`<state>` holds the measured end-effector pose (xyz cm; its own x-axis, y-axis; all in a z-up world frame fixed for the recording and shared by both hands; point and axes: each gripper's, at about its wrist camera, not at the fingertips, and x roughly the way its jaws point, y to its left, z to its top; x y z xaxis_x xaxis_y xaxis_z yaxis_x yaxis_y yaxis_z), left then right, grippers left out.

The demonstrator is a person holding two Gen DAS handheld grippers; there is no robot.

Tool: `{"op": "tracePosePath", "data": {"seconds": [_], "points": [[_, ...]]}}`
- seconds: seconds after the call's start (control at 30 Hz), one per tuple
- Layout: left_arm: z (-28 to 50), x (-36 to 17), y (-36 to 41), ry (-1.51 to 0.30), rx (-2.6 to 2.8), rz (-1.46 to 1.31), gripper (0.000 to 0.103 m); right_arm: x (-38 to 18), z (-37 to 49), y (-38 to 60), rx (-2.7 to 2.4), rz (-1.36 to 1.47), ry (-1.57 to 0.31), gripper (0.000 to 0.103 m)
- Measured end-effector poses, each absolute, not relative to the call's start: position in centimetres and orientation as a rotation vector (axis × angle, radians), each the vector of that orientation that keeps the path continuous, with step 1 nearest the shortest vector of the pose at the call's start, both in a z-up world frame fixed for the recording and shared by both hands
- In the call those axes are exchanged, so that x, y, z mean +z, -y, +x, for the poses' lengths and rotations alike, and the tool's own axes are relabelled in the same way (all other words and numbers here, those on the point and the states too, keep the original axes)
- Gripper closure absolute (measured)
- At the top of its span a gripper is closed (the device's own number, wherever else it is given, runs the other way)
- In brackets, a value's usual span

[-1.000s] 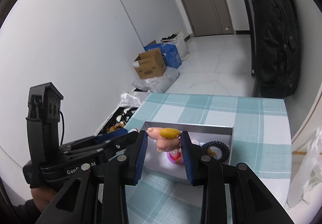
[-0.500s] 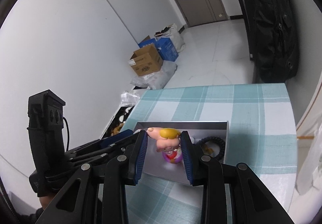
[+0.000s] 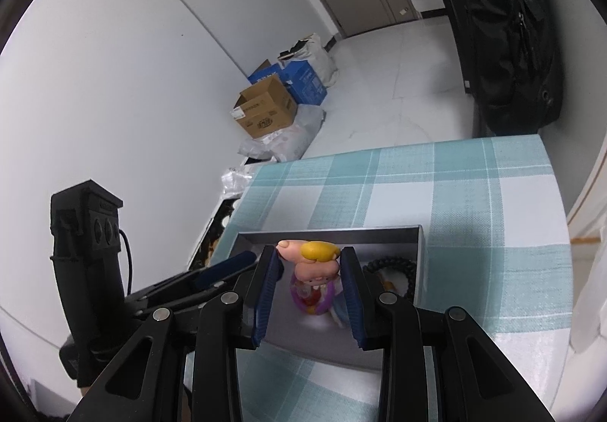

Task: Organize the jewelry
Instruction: 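Carry the badge and pink figurine with both tools down into the box, then open both tools to release the badge and figurine in the box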

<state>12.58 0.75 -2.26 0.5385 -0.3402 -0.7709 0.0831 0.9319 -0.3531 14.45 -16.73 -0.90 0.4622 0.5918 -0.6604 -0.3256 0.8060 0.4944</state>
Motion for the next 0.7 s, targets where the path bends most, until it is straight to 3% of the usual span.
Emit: {"op": "tracePosePath", "data": {"seconds": [0.7], "points": [[13.3,-3.1,-0.3,-1.013,-0.283,-0.284,0.066,-2.6,15.5,17.2,0.528,0.341,-0.996,0.071]]}}
